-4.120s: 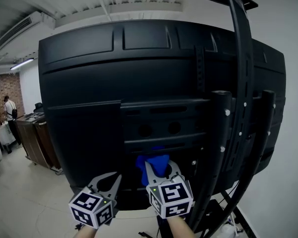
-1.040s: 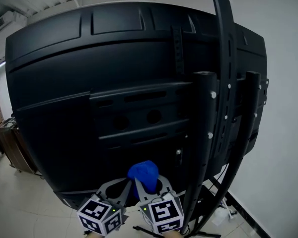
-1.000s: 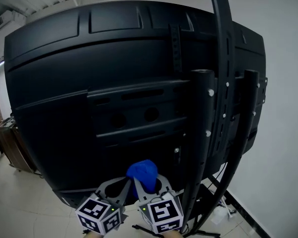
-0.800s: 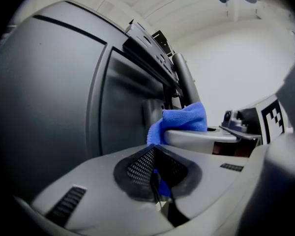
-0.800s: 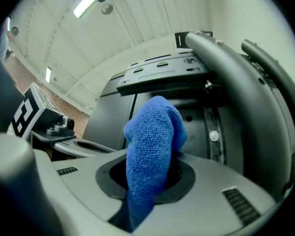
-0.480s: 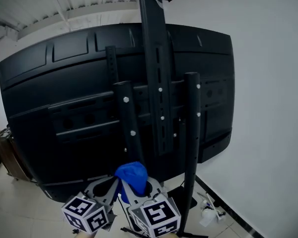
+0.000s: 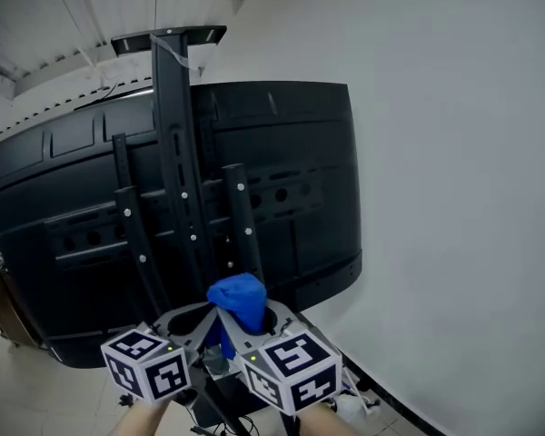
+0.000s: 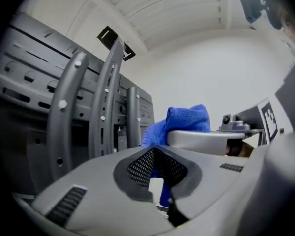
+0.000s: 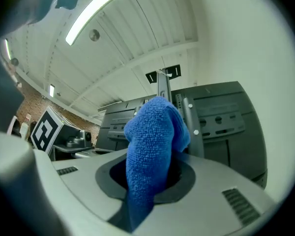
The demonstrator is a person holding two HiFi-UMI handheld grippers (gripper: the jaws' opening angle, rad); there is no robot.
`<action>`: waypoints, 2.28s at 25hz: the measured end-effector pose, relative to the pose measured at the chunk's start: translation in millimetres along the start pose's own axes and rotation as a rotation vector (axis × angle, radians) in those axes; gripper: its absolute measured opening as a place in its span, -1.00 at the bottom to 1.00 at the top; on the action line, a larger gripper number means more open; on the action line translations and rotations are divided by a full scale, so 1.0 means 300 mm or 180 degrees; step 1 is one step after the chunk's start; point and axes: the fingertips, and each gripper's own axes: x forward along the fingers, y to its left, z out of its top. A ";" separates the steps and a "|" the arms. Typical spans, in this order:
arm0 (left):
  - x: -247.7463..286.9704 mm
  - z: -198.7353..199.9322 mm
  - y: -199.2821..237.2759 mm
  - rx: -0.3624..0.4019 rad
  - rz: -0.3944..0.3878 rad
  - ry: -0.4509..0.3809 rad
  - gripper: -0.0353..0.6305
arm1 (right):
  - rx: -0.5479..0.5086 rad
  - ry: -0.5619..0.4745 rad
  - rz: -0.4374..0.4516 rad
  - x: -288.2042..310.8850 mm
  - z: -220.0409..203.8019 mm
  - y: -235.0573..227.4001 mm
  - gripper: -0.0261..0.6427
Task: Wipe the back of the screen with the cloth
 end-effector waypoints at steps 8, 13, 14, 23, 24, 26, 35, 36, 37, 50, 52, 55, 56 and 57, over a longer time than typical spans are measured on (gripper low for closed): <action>0.221 0.302 -0.112 0.0194 -0.0127 0.0005 -0.88 | 0.0007 -0.0098 0.0074 -0.026 0.302 -0.228 -0.77; 0.369 0.442 -0.110 0.0066 -0.0287 0.0121 -0.88 | -0.0114 -0.0151 0.0181 0.061 0.463 -0.347 -0.77; 0.387 0.473 -0.095 0.0088 -0.0210 0.0145 -0.88 | -0.0125 -0.0169 0.0231 0.085 0.496 -0.365 -0.77; 0.488 0.896 0.131 0.0289 0.0146 -0.0390 -0.88 | -0.0191 -0.0490 0.0739 0.384 0.868 -0.474 -0.77; 0.488 0.919 0.158 0.0231 0.0208 -0.0435 -0.88 | -0.0167 -0.0504 0.0779 0.416 0.895 -0.487 -0.77; 0.488 0.946 0.207 0.0251 0.0348 -0.0482 -0.88 | -0.0172 -0.0529 0.0828 0.488 0.939 -0.514 -0.77; 0.519 0.975 0.257 0.0468 0.0544 -0.0506 -0.88 | -0.0397 -0.0606 0.0933 0.745 0.990 -0.599 -0.77; 0.522 0.982 0.248 0.0519 0.0558 -0.0506 -0.88 | -0.0419 -0.0605 0.0925 0.754 0.987 -0.606 -0.77; 0.522 0.990 0.243 0.0561 0.0582 -0.0514 -0.88 | -0.0440 -0.0608 0.0914 0.760 0.986 -0.611 -0.77; 0.514 0.973 0.277 0.0378 0.0387 -0.0598 -0.88 | -0.0377 -0.0457 0.0526 0.735 0.965 -0.708 -0.77; 0.508 0.972 0.275 0.0338 0.0338 -0.0625 -0.88 | -0.0382 -0.0466 0.0472 0.724 0.971 -0.721 -0.77; 0.510 0.970 0.257 0.0375 0.0388 -0.0578 -0.88 | -0.0345 -0.0541 0.0457 0.695 0.988 -0.749 -0.77; 0.511 0.970 0.249 0.0383 0.0418 -0.0554 -0.88 | -0.0319 -0.0559 0.0456 0.681 0.992 -0.762 -0.77; 0.511 0.970 0.242 0.0389 0.0446 -0.0534 -0.88 | -0.0290 -0.0577 0.0448 0.668 0.997 -0.777 -0.77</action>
